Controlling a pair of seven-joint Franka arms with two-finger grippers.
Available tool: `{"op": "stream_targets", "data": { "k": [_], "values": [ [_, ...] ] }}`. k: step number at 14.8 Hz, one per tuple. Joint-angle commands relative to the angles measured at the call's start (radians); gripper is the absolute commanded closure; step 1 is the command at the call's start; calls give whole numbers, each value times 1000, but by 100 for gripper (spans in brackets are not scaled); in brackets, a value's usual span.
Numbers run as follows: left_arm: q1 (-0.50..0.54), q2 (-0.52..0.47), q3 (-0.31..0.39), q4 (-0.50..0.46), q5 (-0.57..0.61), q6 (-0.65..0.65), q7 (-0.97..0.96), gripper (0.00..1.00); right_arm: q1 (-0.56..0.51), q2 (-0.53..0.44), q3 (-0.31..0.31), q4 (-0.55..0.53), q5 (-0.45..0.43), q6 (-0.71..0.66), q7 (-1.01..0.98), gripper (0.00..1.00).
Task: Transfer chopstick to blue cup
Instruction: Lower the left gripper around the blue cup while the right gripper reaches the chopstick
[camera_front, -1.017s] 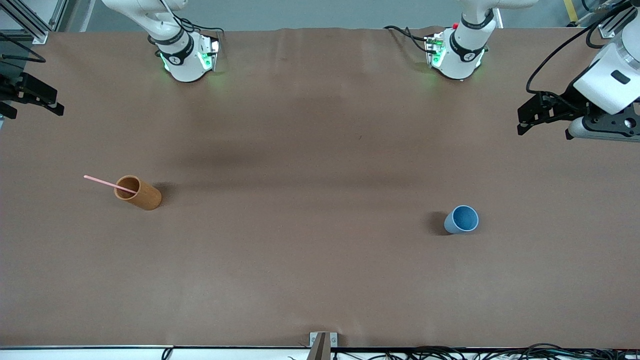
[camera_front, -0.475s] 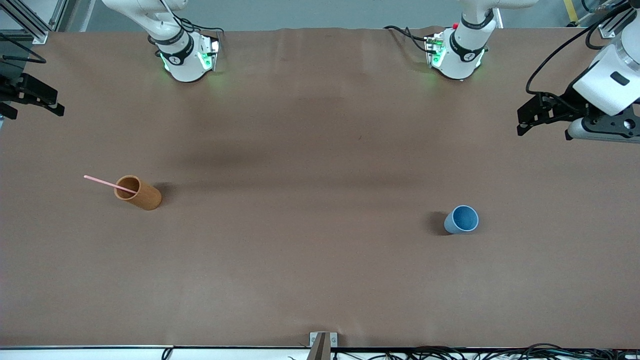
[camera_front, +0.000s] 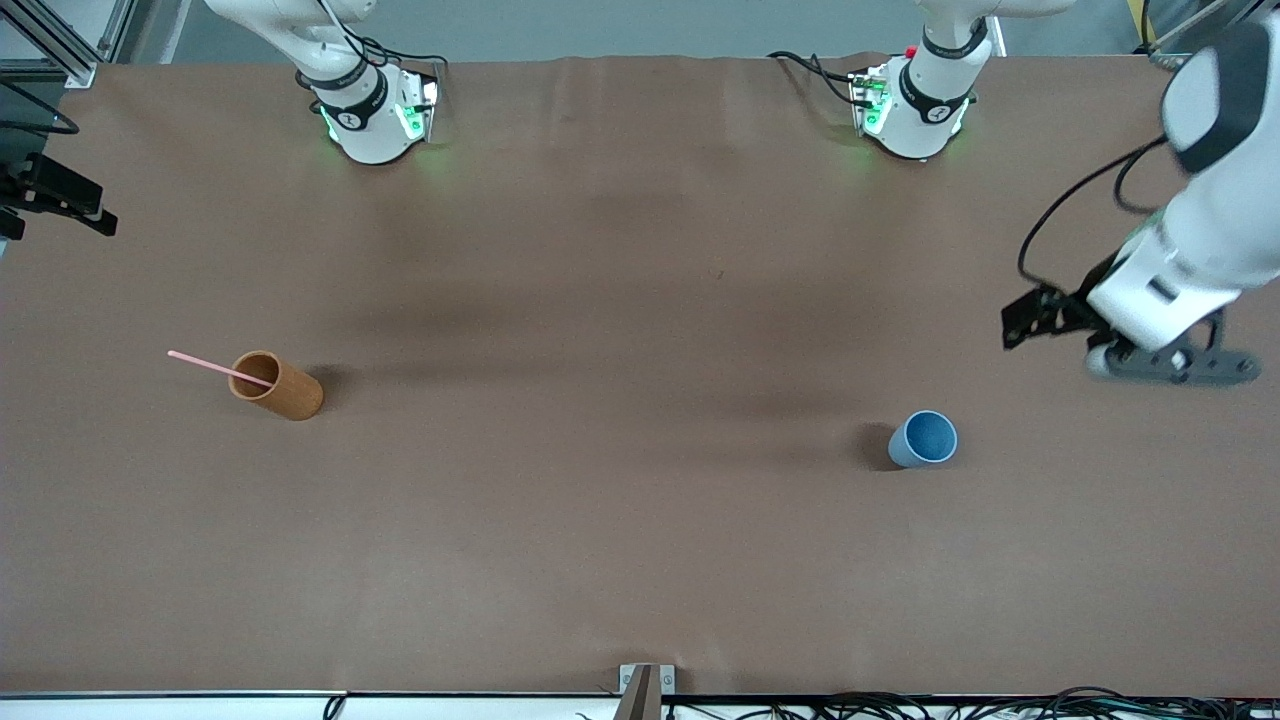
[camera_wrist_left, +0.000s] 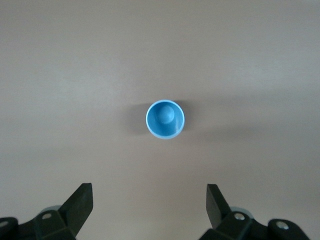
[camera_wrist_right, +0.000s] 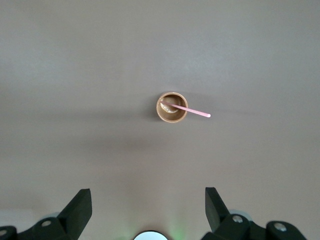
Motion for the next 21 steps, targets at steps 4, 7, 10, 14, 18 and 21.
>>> {"op": "stream_targets", "data": {
  "k": [4,7,10,14,18,21],
  "values": [
    [23,153,3,-133,6,270,16,0,-115,-6,11,-154,74,130,-54,0],
    [24,234,3,-180,6,423,16,0,-172,-6,10,-250,108,219,-79,1],
    [23,296,3,-214,6,543,1,0,-229,0,10,-342,149,329,-134,4],
    [23,316,3,-216,5,548,-19,77,-273,37,10,-460,229,502,-226,15],
    [17,318,3,-214,6,546,-18,99,-321,75,10,-551,333,606,-332,29],
    [14,307,5,-205,8,536,-13,100,-345,125,10,-551,414,619,-370,42]
  ]
}}
